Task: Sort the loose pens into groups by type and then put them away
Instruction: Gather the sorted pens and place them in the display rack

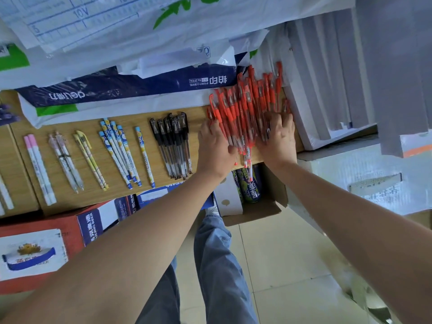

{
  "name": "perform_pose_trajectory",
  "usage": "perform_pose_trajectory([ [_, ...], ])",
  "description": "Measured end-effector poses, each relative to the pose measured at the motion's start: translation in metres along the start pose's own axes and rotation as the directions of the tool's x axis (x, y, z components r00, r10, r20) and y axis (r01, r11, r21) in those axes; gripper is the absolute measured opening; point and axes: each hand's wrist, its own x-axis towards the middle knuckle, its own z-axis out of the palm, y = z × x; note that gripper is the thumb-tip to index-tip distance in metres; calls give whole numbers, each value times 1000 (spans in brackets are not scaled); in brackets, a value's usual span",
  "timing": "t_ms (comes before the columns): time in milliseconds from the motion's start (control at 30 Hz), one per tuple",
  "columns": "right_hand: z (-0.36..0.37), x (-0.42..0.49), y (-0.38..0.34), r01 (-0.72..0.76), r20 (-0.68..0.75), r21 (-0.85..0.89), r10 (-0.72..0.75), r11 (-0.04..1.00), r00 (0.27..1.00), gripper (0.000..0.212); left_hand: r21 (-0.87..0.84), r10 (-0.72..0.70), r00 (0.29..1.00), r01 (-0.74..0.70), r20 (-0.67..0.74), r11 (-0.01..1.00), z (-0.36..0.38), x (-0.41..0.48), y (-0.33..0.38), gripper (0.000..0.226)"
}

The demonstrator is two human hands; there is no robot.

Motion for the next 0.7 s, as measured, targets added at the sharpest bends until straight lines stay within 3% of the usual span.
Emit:
perform_pose_trajectory([
  [267,-11,-5,-1,4,-96,19,-2,1000,995,33,37,-22,1000,22,11,999,-4,2,-6,68],
  [333,-13,-12,-4,9,-14,5,-9,1000,1000,23,47,-33,999,32,26,998,-7,2,-9,68],
  [433,-9,-26,-4,-1,182,-150,28,989,983,36,38,-33,999,32,24,999,-9,2,-10,66],
  [533,-2,-36,-1,17,303,-309,81,951,949,33,42,-9,1000,8,21,999,-10,0,-10,66],
  [700,3,-28,1,-40,255,-250,105,968,961,21,30,19,999,-20,50,999,-10,-2,-10,67],
])
